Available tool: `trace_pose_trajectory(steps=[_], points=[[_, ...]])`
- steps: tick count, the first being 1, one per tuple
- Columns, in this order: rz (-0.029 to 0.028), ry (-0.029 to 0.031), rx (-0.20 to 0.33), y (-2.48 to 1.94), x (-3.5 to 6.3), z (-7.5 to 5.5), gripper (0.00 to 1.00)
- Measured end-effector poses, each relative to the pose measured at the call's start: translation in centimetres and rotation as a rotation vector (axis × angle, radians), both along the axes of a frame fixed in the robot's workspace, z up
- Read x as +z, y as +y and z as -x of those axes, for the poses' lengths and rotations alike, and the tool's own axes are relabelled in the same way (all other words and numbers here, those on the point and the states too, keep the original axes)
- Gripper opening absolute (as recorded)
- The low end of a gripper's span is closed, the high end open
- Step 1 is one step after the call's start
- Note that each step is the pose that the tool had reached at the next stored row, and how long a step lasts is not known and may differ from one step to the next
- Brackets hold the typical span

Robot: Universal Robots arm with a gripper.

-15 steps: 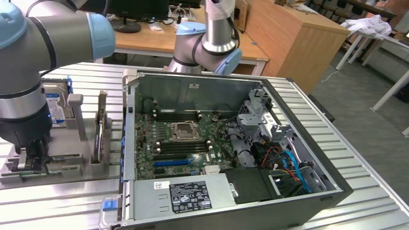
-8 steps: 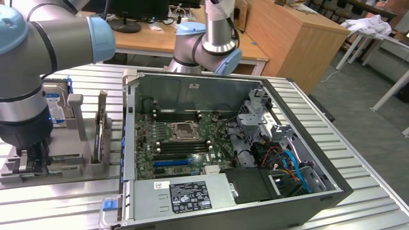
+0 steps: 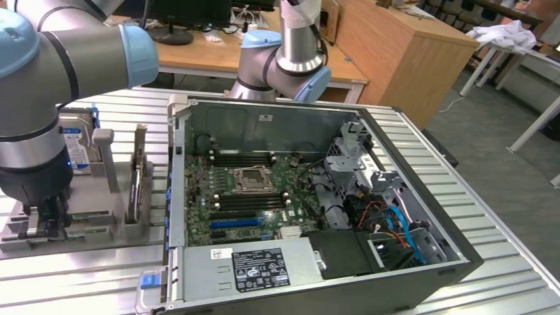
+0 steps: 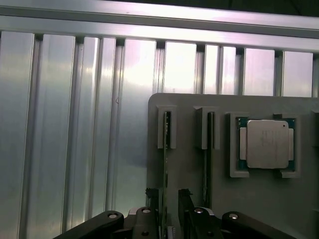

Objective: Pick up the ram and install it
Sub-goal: 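Pick up the ram and move it above insertion slot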

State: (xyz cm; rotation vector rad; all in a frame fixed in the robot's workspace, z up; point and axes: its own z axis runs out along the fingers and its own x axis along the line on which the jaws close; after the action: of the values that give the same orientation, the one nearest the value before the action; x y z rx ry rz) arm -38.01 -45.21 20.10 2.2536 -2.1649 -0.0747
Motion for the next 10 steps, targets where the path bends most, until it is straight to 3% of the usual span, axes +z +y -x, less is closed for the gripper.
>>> trace_pose_trajectory(steps=[4, 6, 10], points=[[0.0002, 0.0002, 0.000, 0.00, 0.01, -0.3, 0.30], [0.0001, 0.0001, 0.000, 0.01, -0.04, -1.2, 0.30], [0.0003, 0.0004, 0.000, -0.06, -0.03, -1.2, 0.30]])
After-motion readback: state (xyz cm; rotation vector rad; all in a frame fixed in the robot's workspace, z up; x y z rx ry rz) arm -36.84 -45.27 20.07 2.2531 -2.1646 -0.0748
